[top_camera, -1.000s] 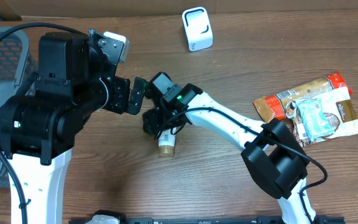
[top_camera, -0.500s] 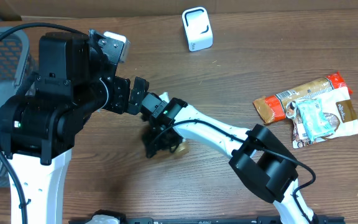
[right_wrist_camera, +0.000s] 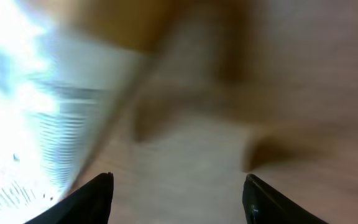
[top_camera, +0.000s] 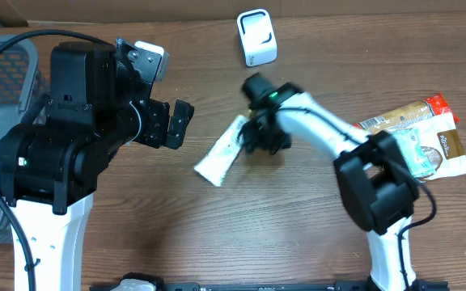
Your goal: Scan the item barcode
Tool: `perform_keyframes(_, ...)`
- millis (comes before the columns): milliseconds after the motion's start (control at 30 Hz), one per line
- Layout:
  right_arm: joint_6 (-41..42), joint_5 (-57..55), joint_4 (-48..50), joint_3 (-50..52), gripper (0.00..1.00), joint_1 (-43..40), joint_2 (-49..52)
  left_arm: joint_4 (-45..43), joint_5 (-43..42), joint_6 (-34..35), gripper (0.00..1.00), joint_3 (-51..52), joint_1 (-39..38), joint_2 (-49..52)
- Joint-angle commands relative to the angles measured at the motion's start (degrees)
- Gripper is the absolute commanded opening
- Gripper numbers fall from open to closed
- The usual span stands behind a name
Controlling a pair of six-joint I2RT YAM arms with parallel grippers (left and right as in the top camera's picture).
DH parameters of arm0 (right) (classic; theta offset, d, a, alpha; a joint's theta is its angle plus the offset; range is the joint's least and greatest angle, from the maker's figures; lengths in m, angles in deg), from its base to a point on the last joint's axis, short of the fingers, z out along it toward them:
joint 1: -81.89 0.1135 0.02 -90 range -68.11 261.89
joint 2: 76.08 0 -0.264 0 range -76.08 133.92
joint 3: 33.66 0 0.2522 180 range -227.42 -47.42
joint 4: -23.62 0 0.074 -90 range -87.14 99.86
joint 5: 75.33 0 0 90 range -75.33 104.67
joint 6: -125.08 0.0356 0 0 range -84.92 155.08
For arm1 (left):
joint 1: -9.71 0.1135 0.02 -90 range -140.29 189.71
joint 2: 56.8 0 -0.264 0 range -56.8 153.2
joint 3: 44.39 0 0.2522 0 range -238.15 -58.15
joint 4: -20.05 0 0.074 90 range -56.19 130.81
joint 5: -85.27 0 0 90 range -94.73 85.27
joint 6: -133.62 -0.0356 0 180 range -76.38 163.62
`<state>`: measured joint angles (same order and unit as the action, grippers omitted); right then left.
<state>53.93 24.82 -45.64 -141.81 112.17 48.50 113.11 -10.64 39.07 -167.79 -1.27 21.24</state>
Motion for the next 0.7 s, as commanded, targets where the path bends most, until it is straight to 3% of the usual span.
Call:
perform_keyframes(0,-2.95,10.75,2.95,0.15,0.68,-3.54,0.28,-0.02,0.13,0.72,0.99,0.0,0.09,0.44)
perform_keyframes(200,-3.08,24.26,8.11,0.15,0.69,-6.4,0.28,-0.02,0.13,0.72,1.0,0.0,0.09,0.44)
perform_keyframes(467,-1.53,25.11,7.13,1.88,0.71,-2.21,0.28,-0.02,0.13,0.72,1.0,0.0,0.09,0.44)
perform_keyframes(667,11.08,22.64,15.26,9.84,0.7,3.37,0.28,-0.02,0.13,0.72,1.0,0.0,0.09,0.44)
